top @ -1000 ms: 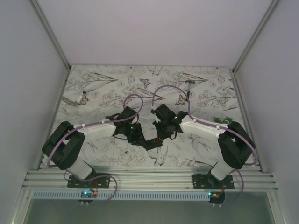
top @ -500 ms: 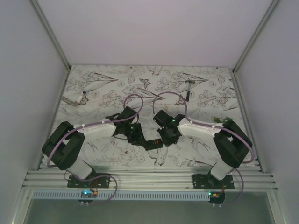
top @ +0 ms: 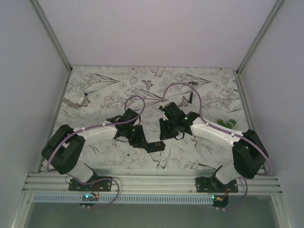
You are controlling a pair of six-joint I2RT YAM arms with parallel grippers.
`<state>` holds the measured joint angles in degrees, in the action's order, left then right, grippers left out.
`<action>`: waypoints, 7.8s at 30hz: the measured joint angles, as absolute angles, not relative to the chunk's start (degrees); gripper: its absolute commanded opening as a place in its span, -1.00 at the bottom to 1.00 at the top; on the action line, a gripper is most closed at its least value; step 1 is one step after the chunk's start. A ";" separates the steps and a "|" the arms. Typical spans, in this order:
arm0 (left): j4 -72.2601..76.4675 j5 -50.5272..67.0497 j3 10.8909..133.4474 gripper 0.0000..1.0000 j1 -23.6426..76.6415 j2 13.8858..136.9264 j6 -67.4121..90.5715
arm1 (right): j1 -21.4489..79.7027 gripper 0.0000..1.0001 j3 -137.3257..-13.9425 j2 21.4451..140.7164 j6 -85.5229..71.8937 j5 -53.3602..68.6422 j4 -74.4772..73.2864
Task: Snap on the fuse box
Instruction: Install the fuse at the fuse box base, then pick up the fuse from the center of the board.
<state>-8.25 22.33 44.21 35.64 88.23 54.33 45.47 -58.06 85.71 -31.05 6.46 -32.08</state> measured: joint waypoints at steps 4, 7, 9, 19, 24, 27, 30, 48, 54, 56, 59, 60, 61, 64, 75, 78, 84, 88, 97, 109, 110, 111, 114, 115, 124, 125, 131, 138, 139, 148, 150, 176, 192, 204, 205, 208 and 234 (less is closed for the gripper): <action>-8.73 21.76 44.21 -0.46 35.64 87.96 54.33 | 45.06 -0.57 -57.39 87.20 -33.32 8.75 -30.39; -8.86 21.58 44.18 -0.45 35.64 87.88 54.33 | 44.88 -0.57 -56.90 88.49 -34.46 10.00 -29.43; -8.91 21.50 44.18 -0.45 35.64 87.81 54.33 | 44.84 -0.59 -56.53 89.21 -35.20 10.46 -28.93; -8.97 21.41 44.18 -0.45 35.64 87.79 54.33 | 44.75 -0.73 -55.29 91.79 -36.51 11.84 -28.10; -8.97 21.39 44.18 -0.45 35.64 87.79 54.33 | 44.75 -0.84 -55.29 92.03 -36.51 12.58 -27.44; -8.97 21.39 44.18 -0.45 35.64 87.79 54.33 | 44.75 -0.92 -55.29 92.20 -36.49 12.84 -27.35; -8.97 21.39 44.18 -0.45 35.64 87.79 54.33 | 44.75 -0.96 -55.33 92.36 -36.42 12.97 -27.44; -8.82 21.43 44.05 -0.49 35.64 87.79 54.43 | 45.19 -1.00 -56.69 94.21 -34.02 11.94 -29.78; -8.62 21.54 43.97 -0.50 35.64 87.79 54.59 | 45.19 -1.00 -56.42 94.50 -34.04 11.86 -29.58; -8.62 21.54 43.97 -0.50 35.64 87.79 54.61 | 45.19 -1.00 -56.45 94.61 -34.04 11.88 -29.56; -8.62 21.54 43.94 -0.50 35.64 87.81 54.63 | 45.25 -1.00 -57.23 95.33 -34.04 11.79 -30.13; -8.60 21.54 43.92 -0.50 35.64 87.81 54.63 | 45.41 -1.00 -57.82 95.74 -34.02 11.64 -30.72; -8.62 21.54 43.92 -0.50 35.64 87.81 54.63 | 45.58 -1.00 -58.28 96.12 -34.02 11.46 -31.09; -8.82 21.67 43.88 -0.51 35.59 87.79 54.63 | 46.15 -1.00 -59.86 97.38 -33.93 10.83 -32.36; -7.99 21.76 42.24 -0.51 34.85 86.48 55.46 | 47.03 -1.00 -62.70 99.81 -34.79 9.74 -34.94; -7.97 21.63 41.67 -0.50 34.54 85.80 55.51 | 47.86 -1.00 -64.18 100.73 -34.70 8.80 -35.90; -8.60 20.25 40.60 -0.37 34.00 83.88 55.31 | 49.04 -0.79 -64.36 99.39 -32.67 8.01 -34.17; -9.54 17.39 39.72 -0.23 33.95 81.52 54.37 | 50.00 -0.53 -64.71 98.74 -30.15 5.76 -33.67; -11.90 13.50 39.48 0.15 31.94 75.29 51.48 | 48.36 -0.06 -69.34 93.80 -26.28 4.54 -34.89; -12.25 13.13 38.89 0.63 26.87 72.84 47.70 | 36.38 0.02 -79.18 103.72 -21.02 -8.56 -30.83; -12.29 13.15 38.70 0.64 26.68 72.29 47.48 | 35.51 0.02 -79.72 105.32 -20.71 -9.43 -30.44; -12.34 13.15 38.59 0.66 26.57 71.92 47.37 | 34.65 0.02 -80.40 106.91 -20.29 -10.33 -30.17; -12.43 13.17 38.48 0.73 26.22 71.59 46.98 | 32.71 0.02 -82.83 111.83 -19.49 -12.08 -29.43; -12.43 13.17 38.48 0.75 26.13 71.61 46.85 | 32.32 0.01 -83.48 113.16 -19.22 -12.36 -28.99; -12.49 13.19 38.39 0.81 26.13 71.75 46.50 | 31.51 -0.07 -88.90 120.64 -20.58 -16.05 -27.14; -12.49 13.19 38.39 0.82 26.13 71.75 46.46 | 31.51 -0.10 -89.41 121.01 -21.12 -16.67 -27.20; -12.49 13.19 38.39 0.83 26.13 71.75 46.46 | 31.51 -0.16 -91.13 122.56 -24.71 -19.09 -27.73; -12.49 13.23 38.37 0.83 26.13 71.75 46.46 | 31.51 -0.19 -91.33 123.59 -27.66 -19.18 -29.50; -12.47 13.26 38.37 0.83 26.13 71.75 46.46 | 31.51 -0.20 -91.44 123.66 -27.92 -19.18 -29.67; -12.49 13.43 37.93 0.84 26.13 71.75 46.52 | 31.51 -0.43 -92.01 124.01 -29.61 -18.52 -30.22; -12.49 13.54 37.78 0.83 26.13 71.72 46.65 | 31.53 -0.44 -92.01 124.01 -29.80 -18.39 -30.22; 9.58 -0.27 34.74 0.11 39.46 66.06 54.41 | 37.17 -0.49 -65.06 89.65 -39.99 -2.61 -19.42; 18.63 -8.45 41.60 -0.41 47.86 72.05 50.06 | 39.66 -0.49 -54.35 77.60 -48.80 3.81 -14.11; 19.57 -8.93 42.26 -0.80 48.82 74.63 49.91 | 40.91 -0.49 -52.36 75.02 -51.66 3.99 -11.55; 19.62 -8.95 42.26 -0.91 48.82 74.63 50.04 | 40.93 -0.49 -52.21 74.98 -51.72 3.99 -11.35; 19.62 -8.93 42.26 -1.00 48.88 74.63 50.15 | 41.12 -0.47 -51.83 74.91 -51.90 3.79 -10.85; 23.27 14.35 34.96 -1.00 44.14 48.64 37.45 | 36.56 -0.20 -43.31 59.48 -34.52 35.86 14.00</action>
<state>23.27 14.35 34.96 44.14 48.64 37.45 36.56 -43.31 59.48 -34.52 35.86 14.00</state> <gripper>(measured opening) 0.016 0.404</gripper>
